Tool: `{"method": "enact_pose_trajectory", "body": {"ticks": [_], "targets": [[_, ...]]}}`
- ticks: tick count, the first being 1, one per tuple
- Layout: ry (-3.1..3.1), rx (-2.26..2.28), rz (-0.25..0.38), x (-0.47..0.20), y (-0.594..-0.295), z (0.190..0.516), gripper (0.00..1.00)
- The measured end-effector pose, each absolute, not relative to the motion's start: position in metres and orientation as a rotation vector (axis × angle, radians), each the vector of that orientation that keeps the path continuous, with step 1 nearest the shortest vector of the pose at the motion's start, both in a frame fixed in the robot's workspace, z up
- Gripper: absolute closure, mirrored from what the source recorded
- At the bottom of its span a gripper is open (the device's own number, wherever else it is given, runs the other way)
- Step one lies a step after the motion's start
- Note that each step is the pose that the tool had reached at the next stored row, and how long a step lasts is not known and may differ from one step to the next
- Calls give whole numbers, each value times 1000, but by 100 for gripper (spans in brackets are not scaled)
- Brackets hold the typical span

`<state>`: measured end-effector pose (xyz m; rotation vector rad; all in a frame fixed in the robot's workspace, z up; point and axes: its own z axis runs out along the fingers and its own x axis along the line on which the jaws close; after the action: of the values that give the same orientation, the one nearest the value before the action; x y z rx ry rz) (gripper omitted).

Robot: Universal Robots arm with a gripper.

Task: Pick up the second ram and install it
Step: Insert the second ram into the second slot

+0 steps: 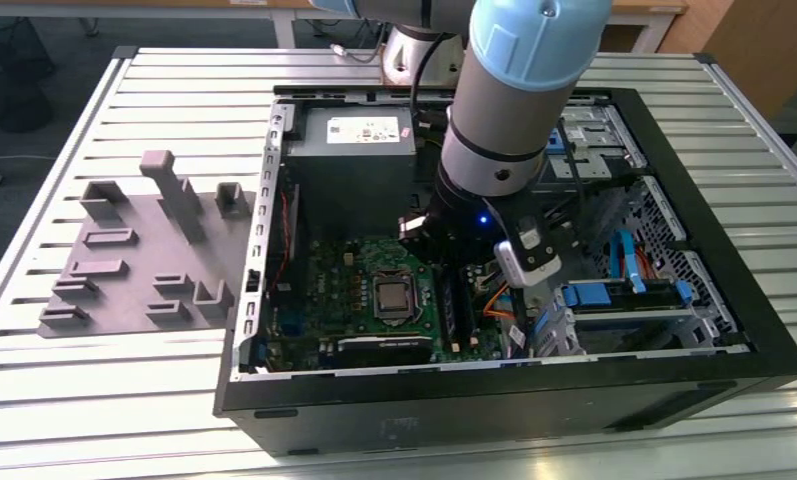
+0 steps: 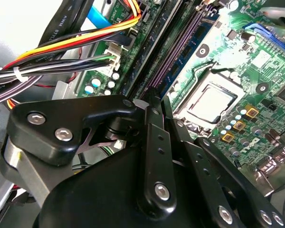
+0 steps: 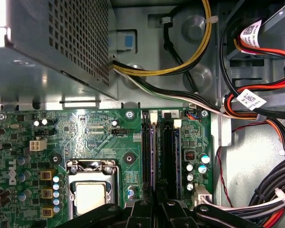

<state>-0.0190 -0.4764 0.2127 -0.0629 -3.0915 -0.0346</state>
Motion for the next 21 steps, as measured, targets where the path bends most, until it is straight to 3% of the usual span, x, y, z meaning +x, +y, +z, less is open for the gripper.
{"method": "enact_pose_trajectory", "body": {"ticks": [21], "targets": [[-3091, -57, -35, -19, -478, 219, 86]]}}
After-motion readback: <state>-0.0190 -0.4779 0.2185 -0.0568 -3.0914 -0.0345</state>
